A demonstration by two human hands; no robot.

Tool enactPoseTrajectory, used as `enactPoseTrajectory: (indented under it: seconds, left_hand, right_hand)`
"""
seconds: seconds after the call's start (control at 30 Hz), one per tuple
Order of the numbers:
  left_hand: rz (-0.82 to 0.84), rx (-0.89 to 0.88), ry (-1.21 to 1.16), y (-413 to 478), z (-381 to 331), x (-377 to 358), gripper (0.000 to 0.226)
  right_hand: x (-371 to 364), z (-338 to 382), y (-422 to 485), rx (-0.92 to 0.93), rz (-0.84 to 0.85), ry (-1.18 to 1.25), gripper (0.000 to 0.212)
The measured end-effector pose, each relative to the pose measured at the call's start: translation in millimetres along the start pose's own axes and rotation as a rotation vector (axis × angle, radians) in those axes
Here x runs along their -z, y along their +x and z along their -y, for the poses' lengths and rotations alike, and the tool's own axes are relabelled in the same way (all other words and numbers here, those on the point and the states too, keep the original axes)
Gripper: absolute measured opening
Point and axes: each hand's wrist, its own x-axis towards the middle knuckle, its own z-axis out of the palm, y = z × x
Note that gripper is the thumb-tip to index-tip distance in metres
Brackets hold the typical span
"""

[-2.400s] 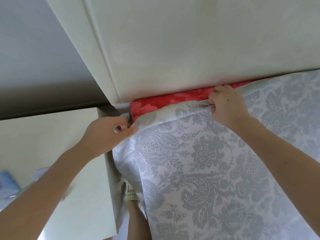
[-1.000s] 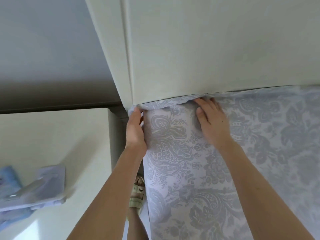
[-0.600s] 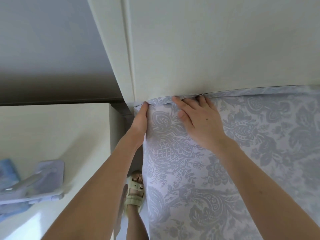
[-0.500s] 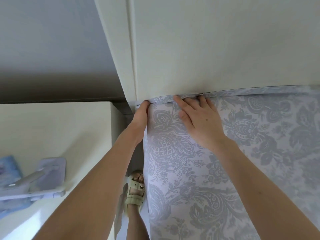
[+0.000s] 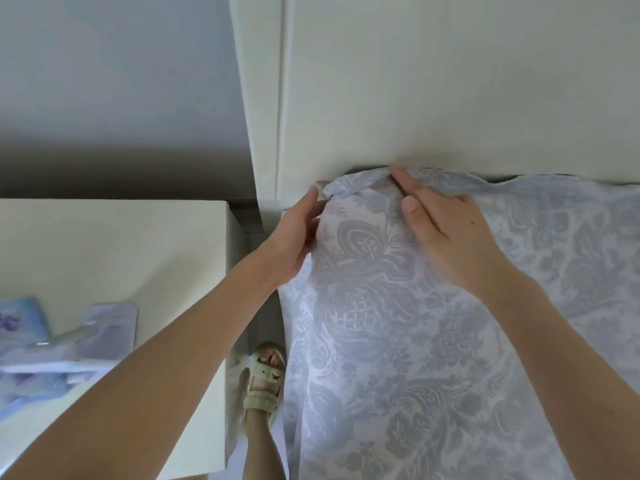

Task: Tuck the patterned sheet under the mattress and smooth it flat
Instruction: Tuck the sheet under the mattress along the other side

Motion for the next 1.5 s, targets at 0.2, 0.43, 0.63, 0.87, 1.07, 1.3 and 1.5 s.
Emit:
enactPoseTrajectory:
  seconds: [0.2, 0.43, 0.63, 0.87, 1.07, 1.3, 1.5]
  left_hand:
    - [0.143, -0.108, 0.205, -48.9, -34.4, -34.7, 0.06]
    - [0.249, -0.224, 0.422, -73.9, -53.8, -55.7, 0.08]
    - [0.25, -0.298, 0.418, -71.3, -50.2, -59.9, 0.093]
    - [0.234, -0.357, 0.297, -75.2, -37.9, -49.0, 0.057]
    - [0.265, -0.307, 0.379, -71.2, -36.2, -49.4, 0.081]
    - [0.224, -0.234, 0.613, -54.3, -59.2, -48.4, 0.065]
    - [0.13, -0.054, 0.465, -35.3, -58.8, -32.5, 0.063]
  right_hand:
    - [49.0, 16.9, -3.1, -0.127, 0.236, 0.433, 0.033]
    - [98.5, 21.3, 12.4, 0.071, 0.071, -0.023, 0.02]
    - [97.0, 24.1, 33.9, -0.066, 0.024, -0.376, 0.016]
    - [84.4, 24.9, 49.0, -0.268, 0.287, -0.092, 0.013]
    - [78.3, 28.0, 57.7, -0.255, 0.307, -0.171, 0.006]
    - [102.9, 25.4, 35.3, -0.397, 0.285, 0.326, 0.023]
    - [74.7, 52.3, -11.3, -0.135, 0.274, 0.054, 0.059]
